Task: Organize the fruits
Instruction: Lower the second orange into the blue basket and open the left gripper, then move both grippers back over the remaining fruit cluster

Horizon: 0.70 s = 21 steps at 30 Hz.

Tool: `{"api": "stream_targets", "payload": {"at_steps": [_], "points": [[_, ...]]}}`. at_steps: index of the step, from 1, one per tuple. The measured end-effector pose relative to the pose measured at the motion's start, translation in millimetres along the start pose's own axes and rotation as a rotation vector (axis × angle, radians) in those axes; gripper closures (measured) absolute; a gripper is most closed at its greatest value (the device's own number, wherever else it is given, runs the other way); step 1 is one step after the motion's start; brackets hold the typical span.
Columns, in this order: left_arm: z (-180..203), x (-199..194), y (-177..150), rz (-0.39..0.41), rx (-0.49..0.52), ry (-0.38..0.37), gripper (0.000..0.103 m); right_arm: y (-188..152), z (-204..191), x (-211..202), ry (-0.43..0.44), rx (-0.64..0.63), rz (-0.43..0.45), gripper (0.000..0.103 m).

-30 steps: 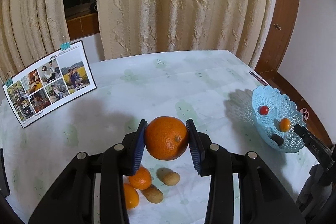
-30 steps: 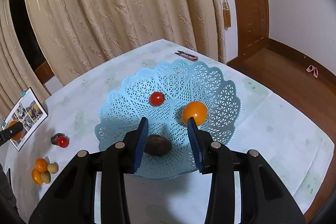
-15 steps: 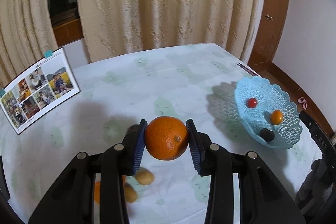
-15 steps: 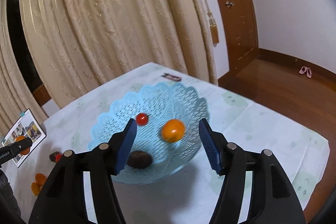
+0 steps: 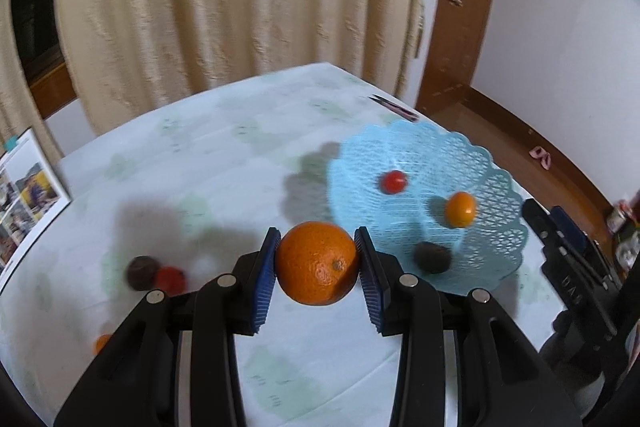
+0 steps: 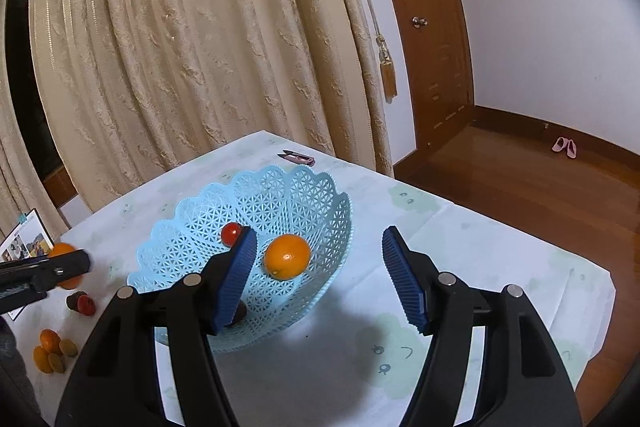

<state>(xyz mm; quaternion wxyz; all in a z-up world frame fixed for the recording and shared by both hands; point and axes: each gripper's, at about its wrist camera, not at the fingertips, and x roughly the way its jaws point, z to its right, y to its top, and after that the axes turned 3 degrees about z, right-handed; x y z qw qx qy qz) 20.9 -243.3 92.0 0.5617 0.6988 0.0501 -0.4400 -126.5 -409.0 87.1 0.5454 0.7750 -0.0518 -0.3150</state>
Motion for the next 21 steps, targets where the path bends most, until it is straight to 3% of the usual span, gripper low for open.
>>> {"api": "stream_targets", "payload": {"at_steps": [9, 11, 12, 14, 17, 21], "points": [[38.9, 27.9, 8.3, -0.024, 0.036, -0.085, 0.064, -4.9, 0.2, 4.8, 0.019, 0.007, -0.018, 0.035], [42.4, 26.4, 10.4, -0.011, 0.038, -0.091, 0.045, -3.9, -0.1, 6.8, 0.021, 0.01, -0.02, 0.035], [42.6, 22.8, 11.6, 0.01, 0.036, -0.092, 0.026, -3.7, 0.3, 7.1, 0.023, 0.012, -0.021, 0.035], [42.6, 17.5, 13.1, 0.049, 0.039, -0.082, 0.022, -3.9, 0.3, 7.9, 0.025, 0.016, -0.023, 0.035], [36.2, 13.1, 15.5, 0.057, 0.04, -0.071, 0.021, -4.9, 0.8, 7.4, 0.028, 0.019, -0.021, 0.028], [21.6, 6.4, 16.5, 0.065, 0.019, -0.031, 0.014, -5.9, -1.2, 6.2, 0.026, 0.013, -0.013, 0.028]]}}
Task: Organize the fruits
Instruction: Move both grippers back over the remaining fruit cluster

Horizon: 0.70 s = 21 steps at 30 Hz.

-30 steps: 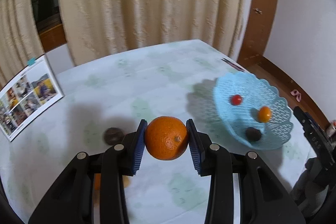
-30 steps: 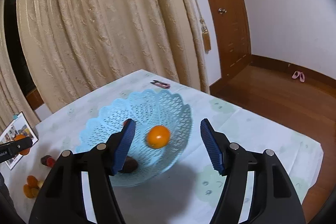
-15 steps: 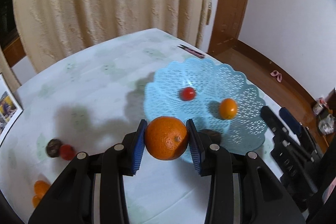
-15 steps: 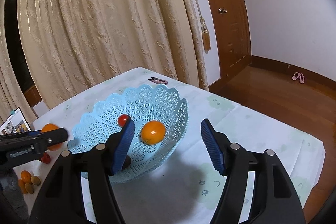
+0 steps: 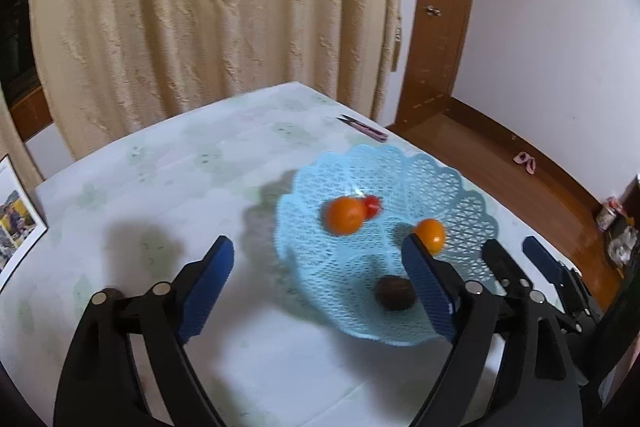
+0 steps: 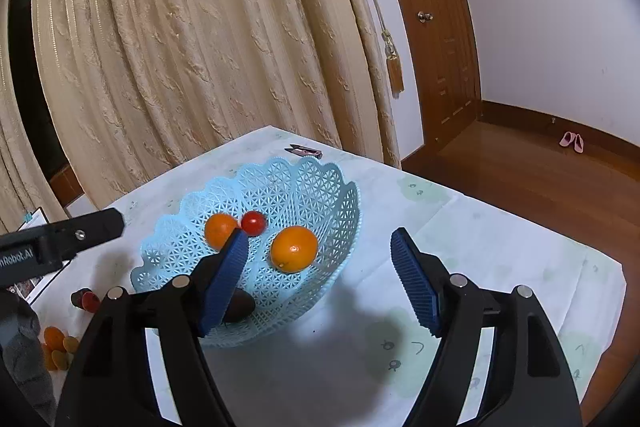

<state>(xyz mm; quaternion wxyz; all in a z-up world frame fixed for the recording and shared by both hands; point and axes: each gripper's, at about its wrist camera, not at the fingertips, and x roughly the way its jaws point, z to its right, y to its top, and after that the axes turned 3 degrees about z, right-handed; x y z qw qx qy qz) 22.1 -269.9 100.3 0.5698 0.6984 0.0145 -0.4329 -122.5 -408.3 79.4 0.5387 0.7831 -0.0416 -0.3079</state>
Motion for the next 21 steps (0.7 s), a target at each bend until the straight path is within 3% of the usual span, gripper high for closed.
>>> {"api": "stream_targets", "payload": {"at_steps": [12, 21], "points": [[-77.2, -29.9, -0.9, 0.014, -0.067, 0.154, 0.013, -2.1, -15.0, -7.0, 0.038, -0.014, -0.006, 0.027], [-144.9, -61.2, -25.3, 0.002, -0.141, 0.268, 0.013, -8.2, -46.7, -13.9, 0.113, -0.052, -0.025, 0.023]]}}
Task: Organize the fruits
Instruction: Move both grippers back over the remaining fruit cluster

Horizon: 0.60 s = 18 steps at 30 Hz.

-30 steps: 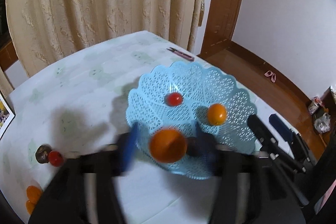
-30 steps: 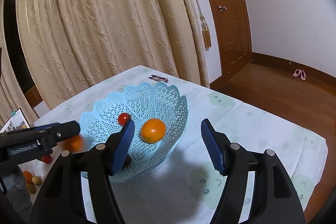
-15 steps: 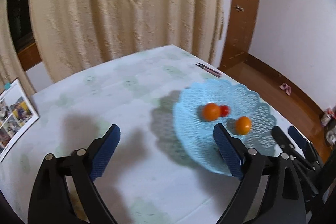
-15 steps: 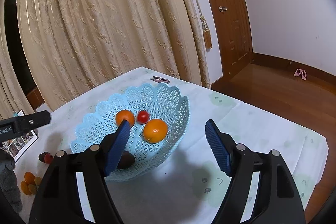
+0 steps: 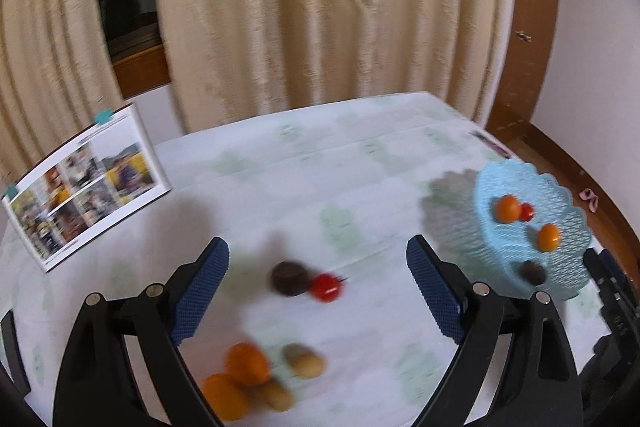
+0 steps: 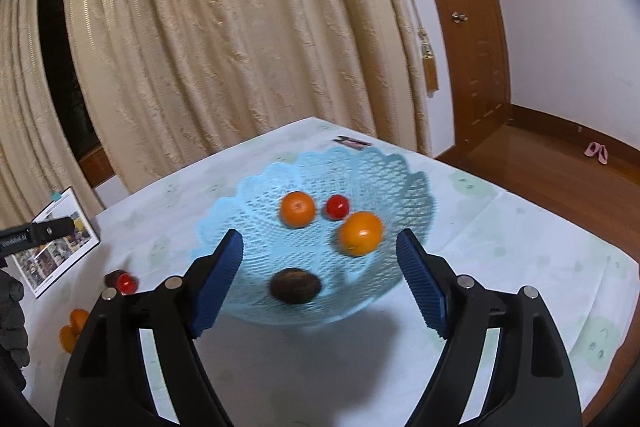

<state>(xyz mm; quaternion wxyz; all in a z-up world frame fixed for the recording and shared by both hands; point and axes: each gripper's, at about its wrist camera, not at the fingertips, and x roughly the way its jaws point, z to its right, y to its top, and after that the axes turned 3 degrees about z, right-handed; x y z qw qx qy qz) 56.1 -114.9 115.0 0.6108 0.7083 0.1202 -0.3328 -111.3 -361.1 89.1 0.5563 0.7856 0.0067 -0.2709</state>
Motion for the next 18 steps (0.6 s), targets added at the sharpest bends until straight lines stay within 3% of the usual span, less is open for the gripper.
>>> {"api": "stream_targets", "payload": {"at_steps": [9, 18], "points": [[-57.8, -1.3, -35.2, -0.065, -0.073, 0.081, 0.013, -4.6, -43.6, 1.6, 0.084, -0.063, -0.034, 0.023], [-70.5, 17.7, -70.2, -0.156, -0.102, 0.066, 0.013, -17.8, -78.5, 6.7, 0.14, -0.126, -0.083, 0.023]]}}
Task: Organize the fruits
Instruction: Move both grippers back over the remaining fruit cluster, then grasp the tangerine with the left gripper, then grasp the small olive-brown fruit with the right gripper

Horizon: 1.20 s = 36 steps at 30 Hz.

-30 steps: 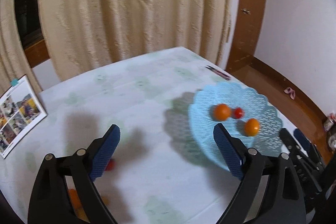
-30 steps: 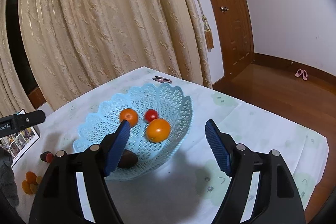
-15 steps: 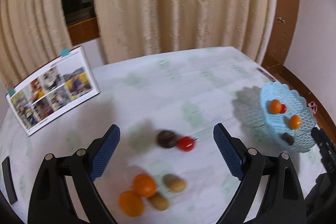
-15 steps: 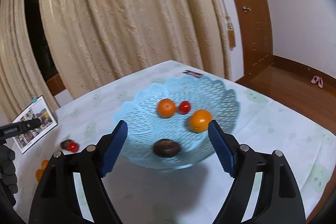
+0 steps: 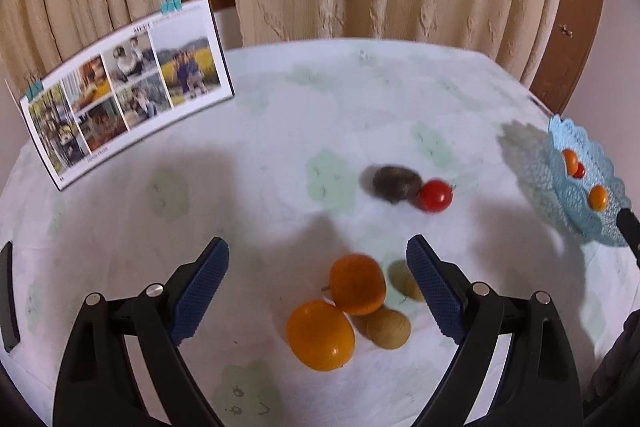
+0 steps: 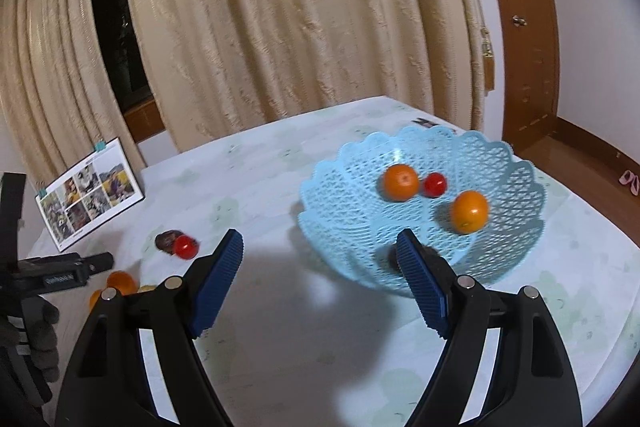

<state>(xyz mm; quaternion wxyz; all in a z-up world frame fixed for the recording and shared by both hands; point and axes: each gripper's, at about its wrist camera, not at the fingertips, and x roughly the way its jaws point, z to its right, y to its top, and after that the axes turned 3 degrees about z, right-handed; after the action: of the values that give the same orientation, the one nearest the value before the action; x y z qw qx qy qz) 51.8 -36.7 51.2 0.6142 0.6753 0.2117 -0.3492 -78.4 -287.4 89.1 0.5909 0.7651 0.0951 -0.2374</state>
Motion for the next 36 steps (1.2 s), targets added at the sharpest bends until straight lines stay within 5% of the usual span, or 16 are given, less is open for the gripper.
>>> {"api": "stream_targets", "payload": {"at_steps": [3, 10, 16, 32, 36], "points": [[1.9, 7.7, -5.2, -0.022, 0.006, -0.008, 0.014, -1.8, -6.8, 2.4, 0.013, -0.012, -0.015, 0.023], [7.1, 27.8, -12.3, -0.093, 0.021, -0.061, 0.049, -6.9, -17.4, 9.2, 0.042, -0.035, -0.056, 0.023], [9.5, 26.4, -9.8, -0.088, 0.029, -0.104, 0.067, -12.2, -28.5, 14.6, 0.103, -0.044, -0.11, 0.023], [-38.9, -23.8, -0.3, 0.043, -0.087, -0.028, 0.067, -37.3, -110.4, 33.8, 0.37, -0.184, -0.317, 0.023], [-50.5, -34.9, -3.3, 0.067, -0.115, -0.011, 0.067, -47.3, -142.0, 42.2, 0.416, -0.272, -0.361, 0.038]]}}
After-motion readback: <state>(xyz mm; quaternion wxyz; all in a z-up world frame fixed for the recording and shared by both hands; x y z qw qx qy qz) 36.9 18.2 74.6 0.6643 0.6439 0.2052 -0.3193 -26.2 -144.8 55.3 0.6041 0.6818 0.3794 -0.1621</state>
